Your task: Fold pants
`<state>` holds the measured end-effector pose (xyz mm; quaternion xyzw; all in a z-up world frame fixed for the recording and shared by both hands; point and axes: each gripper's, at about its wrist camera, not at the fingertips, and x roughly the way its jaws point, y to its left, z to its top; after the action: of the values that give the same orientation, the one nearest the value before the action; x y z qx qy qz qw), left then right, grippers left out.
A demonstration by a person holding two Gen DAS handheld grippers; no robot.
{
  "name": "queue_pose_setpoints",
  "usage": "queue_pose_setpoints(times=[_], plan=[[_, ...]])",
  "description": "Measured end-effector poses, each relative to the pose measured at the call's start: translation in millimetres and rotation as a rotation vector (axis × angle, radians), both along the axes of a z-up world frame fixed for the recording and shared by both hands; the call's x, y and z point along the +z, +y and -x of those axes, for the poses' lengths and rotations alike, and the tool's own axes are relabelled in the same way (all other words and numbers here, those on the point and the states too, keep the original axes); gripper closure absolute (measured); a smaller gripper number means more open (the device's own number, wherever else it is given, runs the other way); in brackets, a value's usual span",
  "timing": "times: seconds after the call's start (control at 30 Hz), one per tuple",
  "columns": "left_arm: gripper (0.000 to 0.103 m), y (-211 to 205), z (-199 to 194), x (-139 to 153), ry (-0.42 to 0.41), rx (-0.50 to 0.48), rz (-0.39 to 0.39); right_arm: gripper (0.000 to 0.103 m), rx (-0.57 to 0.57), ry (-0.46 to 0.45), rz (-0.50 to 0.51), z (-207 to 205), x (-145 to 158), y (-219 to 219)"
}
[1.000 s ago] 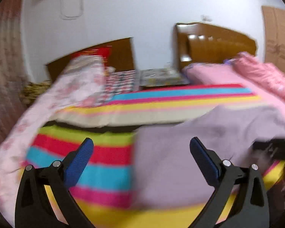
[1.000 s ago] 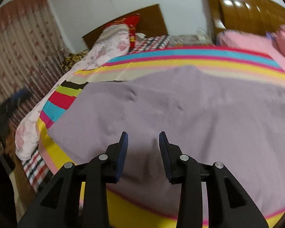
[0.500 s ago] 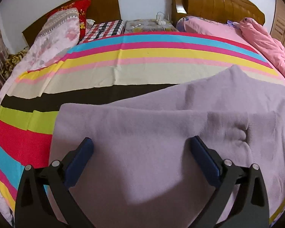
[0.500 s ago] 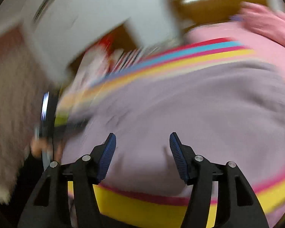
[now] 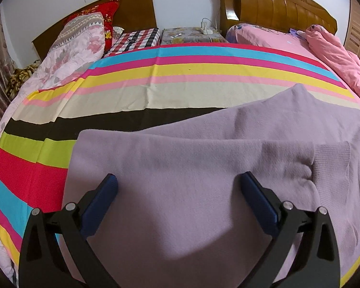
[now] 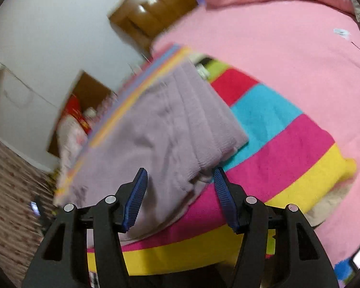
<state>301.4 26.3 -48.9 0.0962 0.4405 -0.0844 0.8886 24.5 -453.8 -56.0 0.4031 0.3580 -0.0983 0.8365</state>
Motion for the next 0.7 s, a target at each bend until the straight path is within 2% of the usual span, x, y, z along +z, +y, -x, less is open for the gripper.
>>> queue_pose_setpoints(times=[0.07, 0.17, 0.23, 0.37, 0.47, 0.57, 0.7], plan=[[0.001, 0.8, -0.6, 0.0, -0.001, 0.001, -0.001, 0.029, 0.044, 0.023, 0.011, -6.9, 4.3, -0.5], [0.001, 0.4, -0.2, -0.1, -0.001, 0.000, -0.001, 0.021, 0.097, 0.043, -0.010, -20.3, 6.5, 8.7], [0.001, 0.1, -0.6, 0.3, 0.000, 0.001, 0.000, 0.021, 0.091, 0.023, -0.046, -30.0, 5.4, 5.9], [0.001, 1.1, -1.8, 0.4, -0.001, 0.000, 0.001, 0.021, 0.089, -0.007, -0.143, -20.4, 1.3, -2.8], [0.001, 1.1, -1.9, 0.4, 0.000, 0.000, 0.001, 0.022, 0.119, -0.014, -0.124, -21.4, 3.6, -0.5], [0.001, 0.8, -1.8, 0.2, -0.001, 0.001, 0.001, 0.029, 0.024, -0.067, -0.157, -17.8, 0.6, -8.7], [0.001, 1.6, -2.1, 0.2, -0.002, 0.000, 0.001, 0.029, -0.050, -0.080, -0.133, -16.8, 1.1, -4.8]])
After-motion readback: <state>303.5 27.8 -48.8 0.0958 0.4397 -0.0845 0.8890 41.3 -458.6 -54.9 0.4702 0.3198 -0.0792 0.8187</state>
